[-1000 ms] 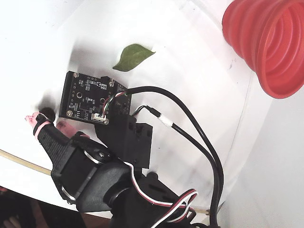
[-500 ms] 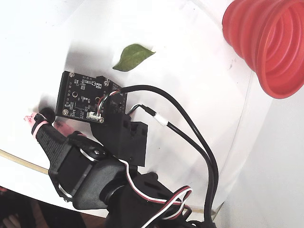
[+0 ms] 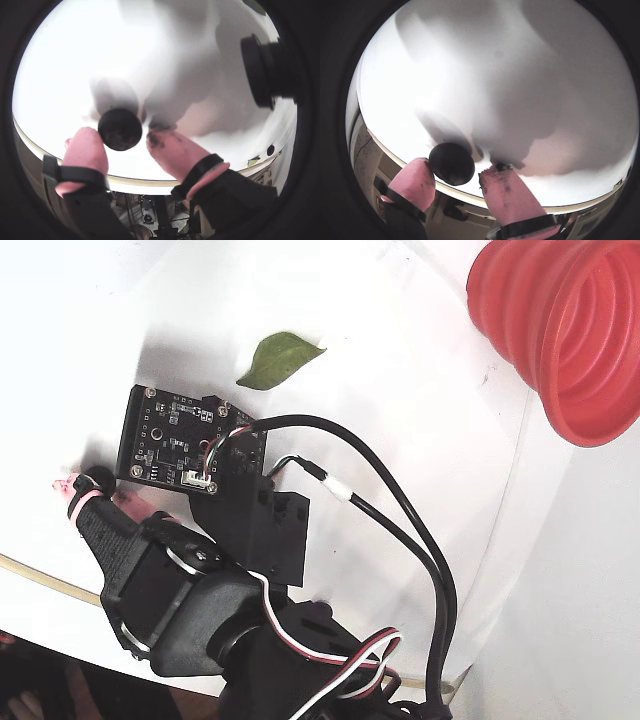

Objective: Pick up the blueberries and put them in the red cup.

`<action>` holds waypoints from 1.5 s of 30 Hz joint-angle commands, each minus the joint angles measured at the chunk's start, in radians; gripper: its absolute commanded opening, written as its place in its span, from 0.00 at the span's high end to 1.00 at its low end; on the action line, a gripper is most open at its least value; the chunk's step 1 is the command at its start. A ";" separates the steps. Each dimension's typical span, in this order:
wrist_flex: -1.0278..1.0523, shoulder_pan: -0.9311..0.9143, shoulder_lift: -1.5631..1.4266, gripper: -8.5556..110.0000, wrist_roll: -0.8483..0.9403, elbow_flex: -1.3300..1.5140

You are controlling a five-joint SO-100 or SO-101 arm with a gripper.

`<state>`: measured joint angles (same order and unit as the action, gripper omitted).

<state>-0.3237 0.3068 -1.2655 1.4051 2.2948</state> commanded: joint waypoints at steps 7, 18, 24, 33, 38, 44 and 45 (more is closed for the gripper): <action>-0.005 0.028 0.012 0.82 0.006 -0.018; 0.002 -0.003 -0.029 0.84 0.034 -0.002; 0.035 -0.023 -0.103 0.84 0.044 0.029; 0.094 -0.046 -0.204 0.84 0.055 0.067; 0.123 -0.057 -0.253 0.84 0.063 0.094; 0.176 -0.067 -0.322 0.84 0.069 0.120; 0.187 -0.069 -0.337 0.84 0.071 0.126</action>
<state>-0.1672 0.2393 -1.4941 1.4680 2.3807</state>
